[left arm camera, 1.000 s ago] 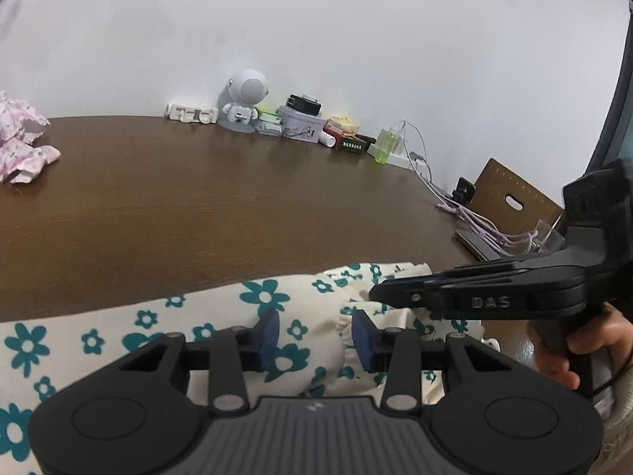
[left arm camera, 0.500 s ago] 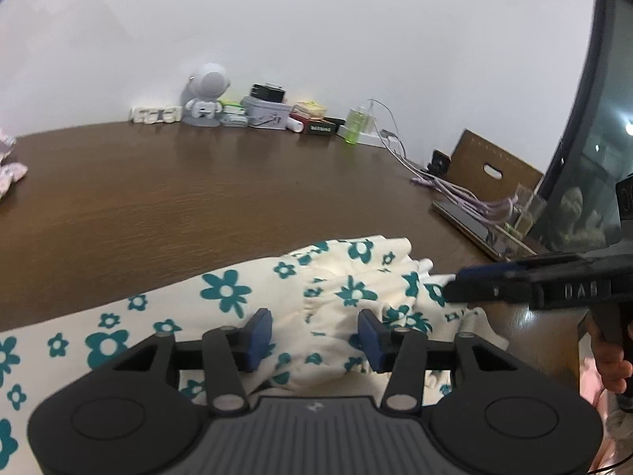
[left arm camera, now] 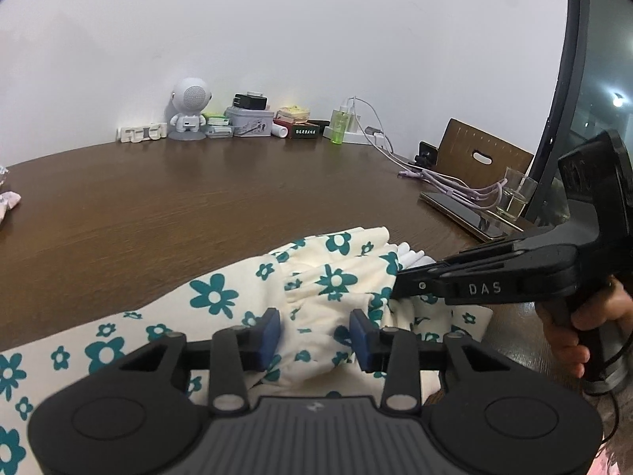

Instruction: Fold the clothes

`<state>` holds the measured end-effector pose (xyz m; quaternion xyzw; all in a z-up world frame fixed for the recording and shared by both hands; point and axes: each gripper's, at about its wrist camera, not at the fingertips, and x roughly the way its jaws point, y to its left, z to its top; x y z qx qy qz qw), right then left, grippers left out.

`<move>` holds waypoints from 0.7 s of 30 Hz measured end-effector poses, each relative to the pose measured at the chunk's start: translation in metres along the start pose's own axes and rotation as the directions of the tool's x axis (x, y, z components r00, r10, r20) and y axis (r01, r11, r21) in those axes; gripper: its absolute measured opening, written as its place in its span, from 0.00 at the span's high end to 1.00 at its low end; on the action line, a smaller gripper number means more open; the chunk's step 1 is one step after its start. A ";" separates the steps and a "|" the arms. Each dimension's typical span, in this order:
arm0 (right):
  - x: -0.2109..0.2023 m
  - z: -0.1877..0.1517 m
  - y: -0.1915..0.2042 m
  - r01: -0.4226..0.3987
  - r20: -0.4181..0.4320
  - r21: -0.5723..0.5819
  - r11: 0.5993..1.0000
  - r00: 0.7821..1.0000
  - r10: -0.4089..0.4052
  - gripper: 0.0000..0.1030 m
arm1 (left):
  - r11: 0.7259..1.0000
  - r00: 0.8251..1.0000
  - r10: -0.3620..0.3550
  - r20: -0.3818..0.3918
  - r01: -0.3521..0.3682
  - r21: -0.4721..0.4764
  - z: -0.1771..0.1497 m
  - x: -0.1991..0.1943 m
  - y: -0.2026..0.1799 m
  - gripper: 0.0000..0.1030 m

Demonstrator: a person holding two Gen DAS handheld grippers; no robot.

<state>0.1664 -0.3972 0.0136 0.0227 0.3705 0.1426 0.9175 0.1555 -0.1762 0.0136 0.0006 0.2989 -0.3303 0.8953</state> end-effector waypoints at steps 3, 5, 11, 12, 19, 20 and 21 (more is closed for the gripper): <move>-0.006 -0.004 0.000 -0.001 0.017 0.022 1.000 1.000 0.001 0.93 | 1.000 1.000 -0.006 -0.001 0.006 -0.007 0.000 0.000 0.002 0.65; -0.015 -0.007 -0.002 0.009 0.029 0.039 0.999 1.000 -0.010 0.91 | 1.000 1.000 -0.008 -0.001 0.008 -0.009 0.000 0.000 0.002 0.65; -0.048 -0.022 -0.008 0.084 0.044 0.050 0.995 0.995 -0.087 0.44 | 1.000 1.000 -0.009 -0.004 0.009 -0.013 0.001 0.001 0.004 0.64; -0.049 -0.024 -0.009 0.091 0.031 0.035 0.995 0.995 -0.092 0.44 | 1.000 1.000 -0.008 -0.004 0.007 -0.011 0.001 0.002 0.003 0.64; -0.026 -0.026 -0.006 0.108 -0.006 -0.019 0.994 0.994 -0.109 0.87 | 1.000 1.000 -0.008 -0.009 0.008 -0.014 0.000 0.003 0.004 0.64; -0.023 -0.022 -0.008 0.098 -0.007 -0.009 0.995 0.995 -0.098 0.93 | 1.000 1.000 -0.008 -0.009 0.007 -0.014 -0.001 0.003 0.004 0.64; -0.020 -0.019 -0.011 0.087 -0.007 0.002 0.996 0.996 -0.087 0.93 | 1.000 1.000 -0.008 -0.009 0.008 -0.015 -0.001 0.003 0.004 0.64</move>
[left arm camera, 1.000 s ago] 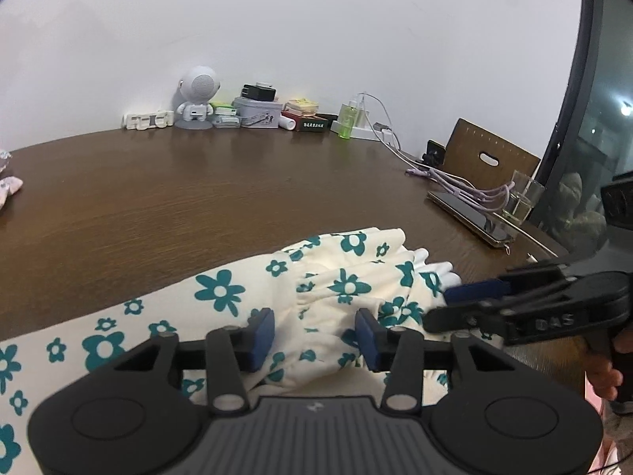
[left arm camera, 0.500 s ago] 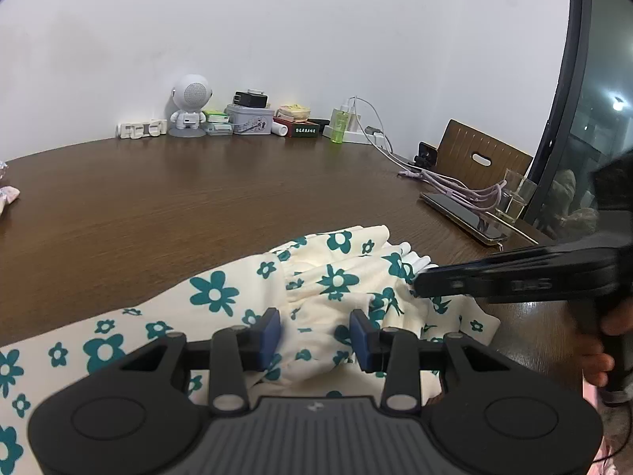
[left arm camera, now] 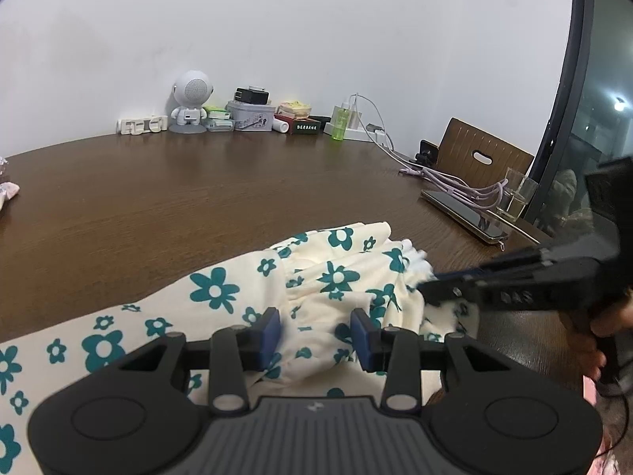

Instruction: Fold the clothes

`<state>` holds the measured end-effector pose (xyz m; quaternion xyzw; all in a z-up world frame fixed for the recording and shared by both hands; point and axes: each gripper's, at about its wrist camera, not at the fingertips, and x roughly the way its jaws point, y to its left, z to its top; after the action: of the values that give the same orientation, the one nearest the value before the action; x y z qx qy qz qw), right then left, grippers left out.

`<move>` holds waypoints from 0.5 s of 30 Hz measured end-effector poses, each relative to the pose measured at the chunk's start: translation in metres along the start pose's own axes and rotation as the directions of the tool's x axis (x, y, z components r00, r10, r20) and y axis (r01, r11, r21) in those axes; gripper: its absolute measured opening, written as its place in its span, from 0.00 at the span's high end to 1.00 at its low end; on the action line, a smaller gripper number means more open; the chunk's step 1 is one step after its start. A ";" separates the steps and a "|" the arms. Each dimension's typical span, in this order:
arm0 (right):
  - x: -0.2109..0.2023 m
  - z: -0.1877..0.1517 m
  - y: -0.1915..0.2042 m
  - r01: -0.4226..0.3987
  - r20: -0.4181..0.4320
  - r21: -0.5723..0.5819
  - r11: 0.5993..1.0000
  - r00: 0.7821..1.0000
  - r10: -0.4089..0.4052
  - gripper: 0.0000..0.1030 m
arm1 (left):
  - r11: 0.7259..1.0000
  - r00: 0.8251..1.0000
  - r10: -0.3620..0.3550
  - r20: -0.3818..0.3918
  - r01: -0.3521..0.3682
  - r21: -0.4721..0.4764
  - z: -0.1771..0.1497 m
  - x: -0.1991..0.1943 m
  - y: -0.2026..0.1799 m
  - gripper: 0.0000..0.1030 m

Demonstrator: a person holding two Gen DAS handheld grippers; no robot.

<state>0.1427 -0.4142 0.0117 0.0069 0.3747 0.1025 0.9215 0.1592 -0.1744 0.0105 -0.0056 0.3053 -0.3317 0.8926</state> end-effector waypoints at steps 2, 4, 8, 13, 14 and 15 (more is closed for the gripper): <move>0.006 0.004 -0.001 0.000 0.007 -0.017 1.000 1.000 0.000 0.93 | 1.000 1.000 -0.001 0.000 0.001 -0.003 -0.001 0.000 0.000 0.64; 0.012 0.006 0.002 0.001 0.026 -0.042 0.999 1.000 0.000 0.93 | 1.000 1.000 -0.001 -0.001 0.001 -0.005 -0.001 0.000 0.001 0.64; 0.009 0.002 0.001 0.014 0.048 -0.033 0.999 0.999 -0.012 0.80 | 1.000 1.000 -0.003 -0.002 0.003 -0.009 -0.002 0.000 0.001 0.63; -0.023 -0.008 -0.012 0.015 0.063 0.067 0.998 0.998 -0.019 0.63 | 1.000 1.000 -0.006 -0.003 0.006 -0.013 -0.002 0.000 0.002 0.63; -0.029 -0.010 -0.011 0.014 0.064 0.070 0.997 0.998 -0.018 0.57 | 1.000 1.000 -0.005 -0.003 0.005 -0.013 -0.001 0.000 0.002 0.63; -0.033 -0.014 -0.010 0.013 0.058 0.071 0.997 0.998 -0.017 0.52 | 1.000 1.000 -0.005 -0.003 0.005 -0.013 -0.001 0.000 0.002 0.63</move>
<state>0.1115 -0.4311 0.0240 0.0394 0.3510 0.0820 0.9320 0.1602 -0.1725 0.0087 -0.0118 0.3088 -0.3320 0.8912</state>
